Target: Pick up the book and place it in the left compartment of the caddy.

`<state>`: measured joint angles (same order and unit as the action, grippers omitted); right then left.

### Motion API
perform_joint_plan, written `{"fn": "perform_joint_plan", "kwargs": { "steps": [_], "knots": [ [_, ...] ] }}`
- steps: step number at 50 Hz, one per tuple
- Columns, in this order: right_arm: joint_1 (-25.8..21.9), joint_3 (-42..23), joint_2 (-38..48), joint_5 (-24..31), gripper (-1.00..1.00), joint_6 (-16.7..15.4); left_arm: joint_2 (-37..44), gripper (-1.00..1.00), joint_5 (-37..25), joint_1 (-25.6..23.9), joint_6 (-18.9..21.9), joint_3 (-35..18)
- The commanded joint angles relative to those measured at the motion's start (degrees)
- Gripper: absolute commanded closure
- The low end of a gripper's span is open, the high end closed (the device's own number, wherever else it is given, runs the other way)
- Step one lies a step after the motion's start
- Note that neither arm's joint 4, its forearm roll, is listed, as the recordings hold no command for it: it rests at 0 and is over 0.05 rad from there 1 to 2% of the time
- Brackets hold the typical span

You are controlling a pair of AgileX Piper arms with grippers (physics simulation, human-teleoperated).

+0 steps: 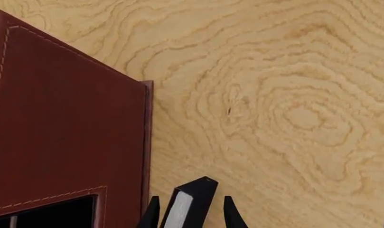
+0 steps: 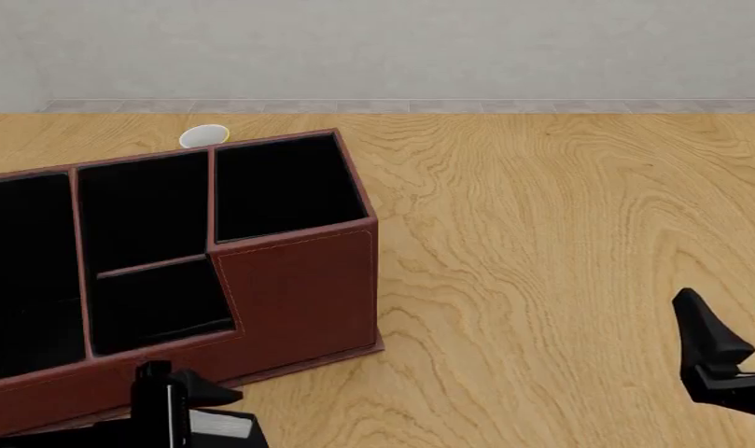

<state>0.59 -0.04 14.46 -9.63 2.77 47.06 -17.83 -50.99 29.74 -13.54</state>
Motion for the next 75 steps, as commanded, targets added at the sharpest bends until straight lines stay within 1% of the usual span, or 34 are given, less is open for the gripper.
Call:
{"fn": "perform_joint_plan", "kwargs": {
  "steps": [1,9,11,12,13,14,15,16,18,22,23,28,30,32,35,37,41,46,49,50,53,55,58,62,64,66,70,71,75],
  "knots": [
    [0.06,0.02,0.26,-0.31,-1.00,0.12,0.51,-1.00,0.46,0.62,0.63,0.72],
    [0.06,0.02,0.49,-0.51,-1.00,0.12,0.60,-1.00,1.15,0.67,0.25,1.53],
    [0.08,0.03,0.29,-0.31,-1.00,0.09,1.49,-1.00,1.02,-0.21,-1.48,1.26],
    [0.13,0.02,0.30,-0.33,-1.00,0.11,0.47,1.00,1.21,0.49,-0.71,1.11],
    [0.14,0.02,0.31,-0.34,-1.00,0.12,0.33,1.00,1.33,1.15,-0.99,0.69],
    [0.21,0.02,0.28,-0.34,-1.00,0.10,-1.99,1.00,-0.32,0.09,-2.49,-1.08],
    [0.24,0.01,0.25,-0.33,-1.00,0.09,-0.89,1.00,-0.16,0.39,-3.41,-1.62],
    [0.28,0.01,0.00,-0.08,-1.00,0.06,-1.26,1.00,1.10,1.60,-2.06,-1.52],
    [0.36,0.01,-0.10,-0.01,-1.00,0.04,-2.30,1.00,0.38,0.58,-2.21,-1.60],
    [0.48,0.02,-0.35,0.20,-1.00,0.05,-3.03,1.00,-0.17,0.33,-3.53,-2.98],
    [0.47,0.02,-0.29,0.15,-1.00,0.05,-3.35,1.00,-0.04,0.40,-3.33,-3.05],
    [0.43,0.01,0.22,-0.30,-1.00,0.02,-5.98,1.00,-1.28,-0.08,-5.52,-5.90],
    [0.44,0.01,0.25,-0.33,-1.00,-0.01,-6.58,1.00,-1.38,-0.31,-4.91,-6.07],
    [0.41,0.01,0.39,-0.46,-1.00,-0.12,-7.20,1.00,-2.20,-0.53,-5.86,-7.22],
    [0.42,0.00,0.26,-0.33,-1.00,-0.09,-8.13,1.00,-3.45,-1.33,-6.90,-8.58],
    [0.40,-0.02,0.31,-0.37,-1.00,-0.07,-9.11,1.00,-5.02,-2.47,-8.70,-10.19],
    [0.29,0.00,0.26,-0.28,-1.00,-0.06,-10.46,1.00,-6.79,-3.90,-9.75,-11.99],
    [0.28,0.00,0.35,-0.37,-1.00,-0.01,-11.57,1.00,-8.78,-5.96,-12.80,-14.42],
    [0.29,0.00,0.22,-0.24,-1.00,0.12,-12.48,1.00,-9.80,-6.56,-13.44,-16.12],
    [0.27,-0.01,0.26,-0.29,-1.00,0.17,-13.66,1.00,-11.12,-7.47,-13.81,-17.57],
    [0.25,0.01,-0.01,-0.05,-1.00,0.26,-15.36,1.00,-12.64,-8.58,-14.42,-19.78],
    [0.19,0.00,-0.09,0.03,-1.00,0.31,-15.95,1.00,-13.23,-8.67,-14.95,-21.05],
    [0.22,-0.01,-0.03,-0.08,-1.00,0.41,-17.49,1.00,-13.74,-8.69,-14.42,-22.26],
    [0.23,0.02,-0.53,0.27,-1.00,0.50,-19.68,1.00,-14.71,-8.27,-15.24,-25.23],
    [0.21,0.02,-0.85,0.51,-1.00,0.52,-20.69,1.00,-14.72,-7.72,-14.83,-25.95],
    [0.24,0.01,-1.37,0.96,-1.00,0.51,-21.42,1.00,-14.95,-7.44,-15.61,-27.09],
    [0.27,0.00,-1.93,1.37,-1.00,0.49,-23.13,1.00,-14.72,-5.99,-15.77,-29.31],
    [0.33,0.00,-2.11,1.53,-1.00,0.54,-23.52,1.00,-14.70,-5.41,-16.33,-30.10],
    [0.40,-0.01,-2.07,1.42,-1.00,0.70,-24.79,1.00,-14.28,-3.71,-16.05,-31.53]
  ]
}}
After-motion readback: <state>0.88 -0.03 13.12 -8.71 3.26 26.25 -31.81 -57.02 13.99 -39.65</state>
